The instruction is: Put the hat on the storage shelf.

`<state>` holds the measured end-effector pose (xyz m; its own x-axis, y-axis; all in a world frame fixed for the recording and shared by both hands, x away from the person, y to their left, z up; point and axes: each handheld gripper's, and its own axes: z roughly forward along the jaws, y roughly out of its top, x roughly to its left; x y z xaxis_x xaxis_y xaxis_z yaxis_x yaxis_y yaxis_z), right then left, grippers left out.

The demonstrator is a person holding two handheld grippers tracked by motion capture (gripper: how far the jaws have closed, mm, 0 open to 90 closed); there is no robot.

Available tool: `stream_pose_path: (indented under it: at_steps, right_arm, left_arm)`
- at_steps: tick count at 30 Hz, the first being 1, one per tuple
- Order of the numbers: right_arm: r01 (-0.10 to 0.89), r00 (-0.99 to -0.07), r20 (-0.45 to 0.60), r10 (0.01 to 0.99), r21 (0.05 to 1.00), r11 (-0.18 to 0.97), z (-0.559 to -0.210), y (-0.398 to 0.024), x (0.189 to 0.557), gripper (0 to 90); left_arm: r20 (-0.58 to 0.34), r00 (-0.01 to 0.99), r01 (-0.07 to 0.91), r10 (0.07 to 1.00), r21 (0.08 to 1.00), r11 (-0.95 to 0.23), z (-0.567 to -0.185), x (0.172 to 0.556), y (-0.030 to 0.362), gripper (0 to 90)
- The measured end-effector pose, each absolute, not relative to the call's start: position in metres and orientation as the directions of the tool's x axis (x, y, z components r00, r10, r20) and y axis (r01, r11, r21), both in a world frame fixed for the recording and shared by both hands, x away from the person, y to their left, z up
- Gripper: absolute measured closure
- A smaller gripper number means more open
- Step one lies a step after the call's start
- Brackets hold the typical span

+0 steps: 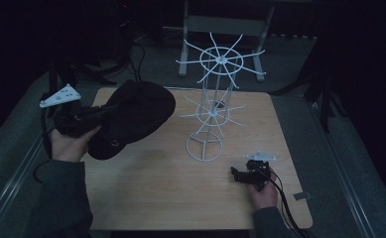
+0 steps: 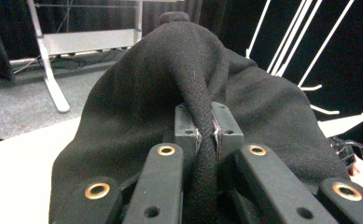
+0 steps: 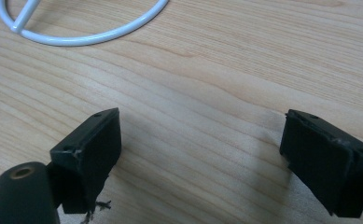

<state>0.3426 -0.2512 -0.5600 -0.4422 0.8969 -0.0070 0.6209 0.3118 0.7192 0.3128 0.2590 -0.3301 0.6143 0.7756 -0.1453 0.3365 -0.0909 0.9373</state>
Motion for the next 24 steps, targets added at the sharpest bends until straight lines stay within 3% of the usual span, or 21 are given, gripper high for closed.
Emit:
stream_pose_path:
  at_steps: [24]
  right_arm:
    - [0.62,-0.443,-0.008,0.897,0.719,0.312,-0.56,-0.251,0.343,12.3]
  left_arm:
    - [-0.189,0.627,0.294,0.756,0.956,-0.005,-0.319,0.323,0.254,84.5]
